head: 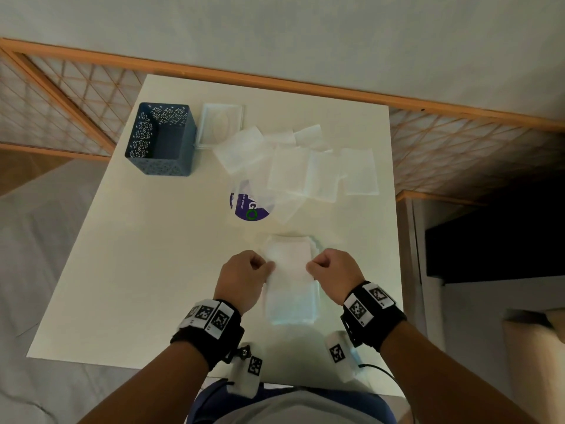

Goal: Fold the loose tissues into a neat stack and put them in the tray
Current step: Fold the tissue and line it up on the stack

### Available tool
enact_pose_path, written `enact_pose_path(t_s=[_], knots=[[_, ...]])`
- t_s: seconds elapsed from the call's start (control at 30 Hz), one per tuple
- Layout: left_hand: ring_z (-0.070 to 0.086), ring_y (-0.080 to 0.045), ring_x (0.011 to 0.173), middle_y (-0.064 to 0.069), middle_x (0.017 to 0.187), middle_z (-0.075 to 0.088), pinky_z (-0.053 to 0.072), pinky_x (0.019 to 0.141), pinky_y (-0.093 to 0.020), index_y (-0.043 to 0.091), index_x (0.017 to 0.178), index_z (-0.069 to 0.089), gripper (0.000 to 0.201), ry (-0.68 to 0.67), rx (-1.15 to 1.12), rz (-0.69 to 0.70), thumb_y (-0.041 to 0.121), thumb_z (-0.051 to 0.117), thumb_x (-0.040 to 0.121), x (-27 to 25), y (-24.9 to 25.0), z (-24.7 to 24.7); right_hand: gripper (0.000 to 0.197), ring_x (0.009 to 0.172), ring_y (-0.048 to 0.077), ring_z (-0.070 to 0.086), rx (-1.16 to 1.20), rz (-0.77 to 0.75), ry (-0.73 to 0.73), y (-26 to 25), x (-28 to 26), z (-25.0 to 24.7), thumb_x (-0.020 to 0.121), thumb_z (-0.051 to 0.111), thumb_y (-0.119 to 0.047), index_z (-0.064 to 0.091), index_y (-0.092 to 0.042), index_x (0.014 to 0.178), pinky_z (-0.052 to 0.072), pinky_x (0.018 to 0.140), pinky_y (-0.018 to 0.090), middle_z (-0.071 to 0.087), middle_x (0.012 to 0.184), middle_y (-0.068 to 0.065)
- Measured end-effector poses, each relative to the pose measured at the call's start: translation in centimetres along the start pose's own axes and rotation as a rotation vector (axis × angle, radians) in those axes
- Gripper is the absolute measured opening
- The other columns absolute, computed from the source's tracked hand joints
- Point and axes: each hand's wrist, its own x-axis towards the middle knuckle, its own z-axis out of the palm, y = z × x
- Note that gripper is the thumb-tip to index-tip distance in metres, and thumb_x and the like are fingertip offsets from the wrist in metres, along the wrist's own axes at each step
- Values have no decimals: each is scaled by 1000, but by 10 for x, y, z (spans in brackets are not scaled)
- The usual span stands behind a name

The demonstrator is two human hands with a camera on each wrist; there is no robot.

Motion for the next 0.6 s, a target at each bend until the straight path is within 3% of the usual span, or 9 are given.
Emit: enact_pose_path(t_s=[0.17, 0.27, 0.37, 0.5, 0.6], knots=[[62, -12, 76, 7, 78, 68, 41, 63, -27, 22, 81, 63, 23, 24, 70, -7, 39, 72, 94, 8, -3, 7, 22, 73, 20, 62, -21, 29, -20, 1, 4, 4, 92, 69, -31, 62, -13, 81, 54, 70, 35, 68, 78, 2], [60, -11, 74, 7, 77, 66, 39, 61, -27, 21, 81, 61, 25, 25, 72, -37, 40, 73, 91, 9, -5, 10, 31, 67, 16, 57, -24, 33, -4, -5, 12, -6, 91, 70, -43, 57, -18, 78, 46, 62, 31, 61, 72, -4], [60, -12, 73, 7, 76, 66, 39, 61, -28, 19, 81, 60, 30, 57, 48, -48, 43, 74, 91, 7, 2, 8, 35, 70, 19, 59, -62, 14, 63, -19, 40, -27, 92, 68, -49, 59, -19, 78, 42, 65, 30, 63, 73, -4], [61, -9, 72, 6, 74, 66, 40, 62, -26, 21, 80, 59, 30, 143, -4, 1, 45, 71, 93, 8, 23, -5, 26, 74, 21, 59, -136, -1, 132, -49, 108, -50, 95, 63, -41, 59, -20, 79, 40, 66, 29, 61, 75, -5], [58, -5, 66, 9, 68, 64, 39, 61, -24, 24, 79, 60, 26, 148, -49, 46, 43, 69, 94, 15, 38, -14, 19, 82, 27, 59, -219, -5, 161, -65, 166, -59, 95, 61, -31, 64, -11, 93, 42, 68, 29, 63, 82, 1]])
